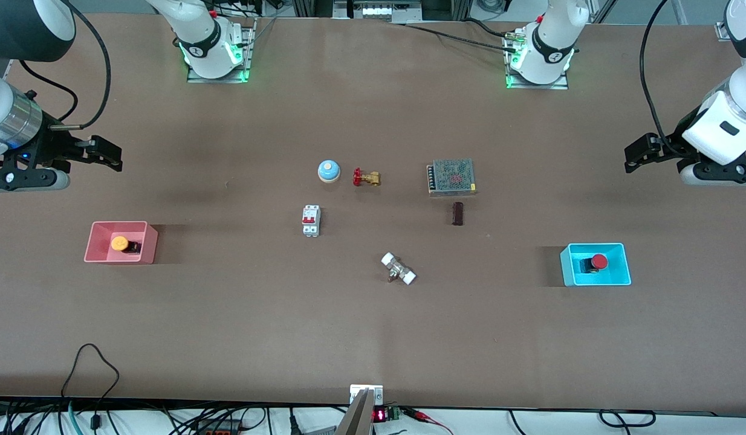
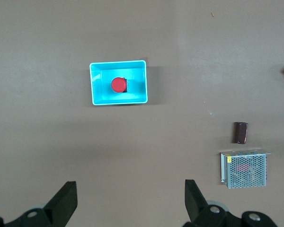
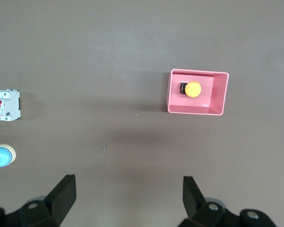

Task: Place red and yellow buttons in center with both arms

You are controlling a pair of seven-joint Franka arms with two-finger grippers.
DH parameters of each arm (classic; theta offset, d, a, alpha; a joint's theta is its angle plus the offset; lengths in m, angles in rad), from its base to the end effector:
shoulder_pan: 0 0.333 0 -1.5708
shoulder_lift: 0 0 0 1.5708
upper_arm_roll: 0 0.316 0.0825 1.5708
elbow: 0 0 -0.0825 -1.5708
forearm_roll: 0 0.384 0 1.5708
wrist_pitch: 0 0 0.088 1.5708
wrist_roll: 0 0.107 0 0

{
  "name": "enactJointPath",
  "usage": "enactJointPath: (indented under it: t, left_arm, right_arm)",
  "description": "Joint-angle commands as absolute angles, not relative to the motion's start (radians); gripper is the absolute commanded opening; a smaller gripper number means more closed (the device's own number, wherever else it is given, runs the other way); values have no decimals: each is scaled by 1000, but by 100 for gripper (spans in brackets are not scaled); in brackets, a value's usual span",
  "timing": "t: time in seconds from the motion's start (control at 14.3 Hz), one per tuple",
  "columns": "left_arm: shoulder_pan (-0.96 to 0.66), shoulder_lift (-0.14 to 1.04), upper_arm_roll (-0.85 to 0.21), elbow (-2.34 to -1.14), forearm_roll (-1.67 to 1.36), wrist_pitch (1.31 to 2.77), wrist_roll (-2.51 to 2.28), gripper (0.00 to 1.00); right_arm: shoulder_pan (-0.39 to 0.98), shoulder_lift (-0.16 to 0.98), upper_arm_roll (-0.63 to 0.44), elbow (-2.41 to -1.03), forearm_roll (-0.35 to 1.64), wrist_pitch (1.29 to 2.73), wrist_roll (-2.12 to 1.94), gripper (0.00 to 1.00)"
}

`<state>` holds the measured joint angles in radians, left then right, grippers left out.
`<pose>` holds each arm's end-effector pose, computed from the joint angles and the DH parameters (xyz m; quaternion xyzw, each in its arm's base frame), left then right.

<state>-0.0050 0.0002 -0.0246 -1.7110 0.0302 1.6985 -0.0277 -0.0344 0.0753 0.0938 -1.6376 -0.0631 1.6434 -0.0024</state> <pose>0.5608 -0.0137 0.5689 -0.9999 0.0030 0.0059 0.0151 0.5776 0.0263 0.5567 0.9984 0.0342 -0.0337 0.0288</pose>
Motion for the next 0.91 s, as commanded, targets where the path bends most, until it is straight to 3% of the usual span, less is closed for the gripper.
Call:
enactJointPath:
  t: [0.0,0.84]
  left_arm:
    - [-5,17,-21,-1680,28,1675,-3,100]
    - [-6,24,-21,-1680,28,1677,-6,100]
  right_arm:
    - [-34,84,92,-1615,-58,1621,3,100]
    - [-109,152,92,-1707,-98,1692,2,100]
